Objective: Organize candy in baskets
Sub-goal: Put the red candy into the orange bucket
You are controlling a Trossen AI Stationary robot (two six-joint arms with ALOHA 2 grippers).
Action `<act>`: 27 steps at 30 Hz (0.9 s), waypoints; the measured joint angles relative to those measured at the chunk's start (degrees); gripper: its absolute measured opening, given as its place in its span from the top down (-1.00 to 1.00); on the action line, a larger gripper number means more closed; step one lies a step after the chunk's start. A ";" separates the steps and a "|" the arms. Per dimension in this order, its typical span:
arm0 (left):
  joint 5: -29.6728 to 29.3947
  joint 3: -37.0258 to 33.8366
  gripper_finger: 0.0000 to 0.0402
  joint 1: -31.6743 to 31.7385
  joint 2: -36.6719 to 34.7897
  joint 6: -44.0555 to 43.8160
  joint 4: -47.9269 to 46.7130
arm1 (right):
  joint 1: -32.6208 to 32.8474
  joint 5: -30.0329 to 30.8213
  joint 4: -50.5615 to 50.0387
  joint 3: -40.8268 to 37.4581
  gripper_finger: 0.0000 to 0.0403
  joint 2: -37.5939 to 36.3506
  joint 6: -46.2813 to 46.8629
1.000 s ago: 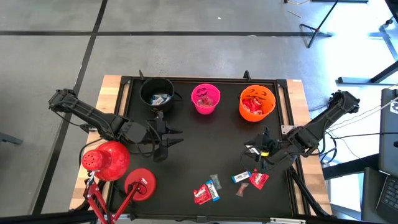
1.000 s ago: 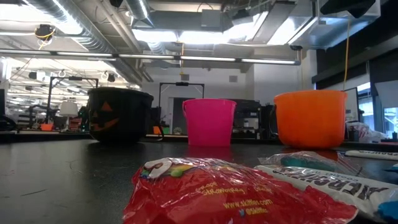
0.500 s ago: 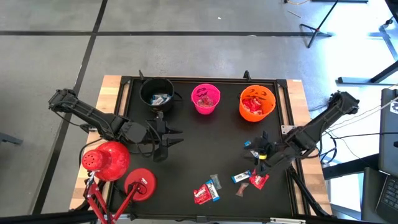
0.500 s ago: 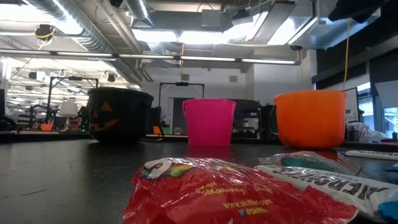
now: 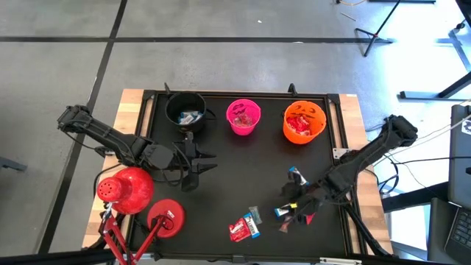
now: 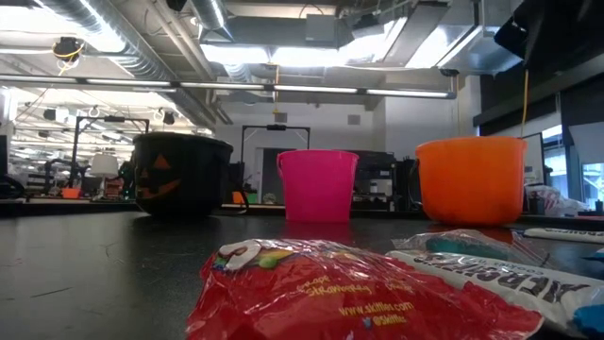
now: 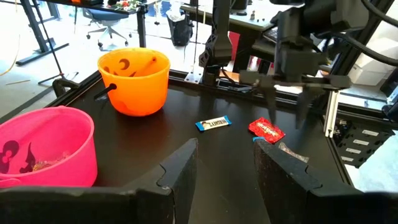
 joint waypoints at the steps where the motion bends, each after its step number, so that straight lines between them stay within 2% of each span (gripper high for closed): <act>1: 0.00 0.00 0.27 0.01 0.00 0.00 0.00 | 0.00 -0.89 1.35 0.00 0.07 0.48 -0.96; 9: 0.02 0.00 0.27 0.00 0.00 0.00 0.00 | 0.04 -3.73 2.49 0.00 0.07 1.12 -2.16; 15: 0.01 0.00 0.27 -0.02 0.00 0.00 0.00 | 0.17 -5.51 1.51 0.00 0.07 1.09 4.18; 20: 0.02 0.00 0.27 0.01 0.00 0.00 0.00 | 0.73 -12.41 -5.45 0.00 0.07 1.09 13.56; 27: 0.02 0.00 0.27 -0.01 0.00 0.01 0.00 | 4.16 -12.60 -11.93 0.00 0.07 1.09 18.85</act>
